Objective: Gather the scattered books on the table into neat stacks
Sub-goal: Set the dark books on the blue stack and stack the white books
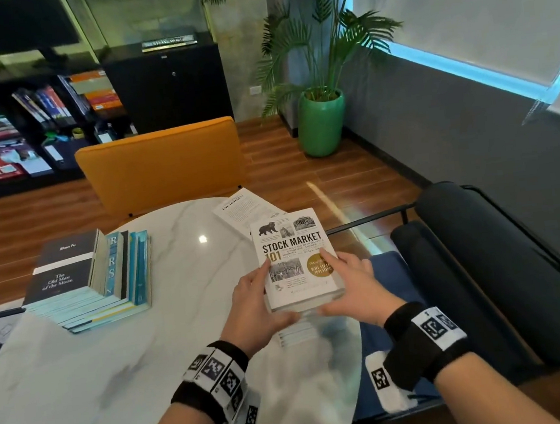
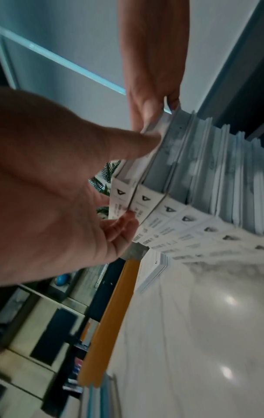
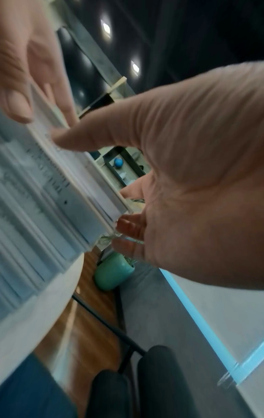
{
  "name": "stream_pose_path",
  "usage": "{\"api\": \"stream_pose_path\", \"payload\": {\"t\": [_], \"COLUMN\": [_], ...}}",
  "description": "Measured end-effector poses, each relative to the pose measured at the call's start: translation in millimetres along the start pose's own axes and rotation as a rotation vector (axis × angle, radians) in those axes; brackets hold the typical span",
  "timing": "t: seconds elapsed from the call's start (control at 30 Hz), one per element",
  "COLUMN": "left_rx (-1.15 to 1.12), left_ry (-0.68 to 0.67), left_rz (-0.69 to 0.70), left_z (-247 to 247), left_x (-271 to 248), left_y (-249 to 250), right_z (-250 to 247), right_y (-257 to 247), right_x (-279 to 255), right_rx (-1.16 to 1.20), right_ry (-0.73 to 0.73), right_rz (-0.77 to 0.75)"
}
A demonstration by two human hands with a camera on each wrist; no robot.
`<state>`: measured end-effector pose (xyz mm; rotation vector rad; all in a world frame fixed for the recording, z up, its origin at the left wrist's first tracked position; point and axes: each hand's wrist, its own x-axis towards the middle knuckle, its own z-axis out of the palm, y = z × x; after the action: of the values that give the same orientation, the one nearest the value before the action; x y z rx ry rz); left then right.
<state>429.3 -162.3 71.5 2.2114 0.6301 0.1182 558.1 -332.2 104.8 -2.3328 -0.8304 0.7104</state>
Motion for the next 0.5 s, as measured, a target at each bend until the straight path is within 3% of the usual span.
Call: {"api": "stream_pose_path", "payload": {"t": [0.5], "left_rx": [0.127], "left_ry": [0.054], "left_rz": [0.034], "left_z": [-2], "left_x": [-5], "left_y": [3], "right_z": [8], "right_y": [17], "right_x": [-1], "right_rx": [0.003], "right_ry": [0.14], "right_rz": [-0.118]}}
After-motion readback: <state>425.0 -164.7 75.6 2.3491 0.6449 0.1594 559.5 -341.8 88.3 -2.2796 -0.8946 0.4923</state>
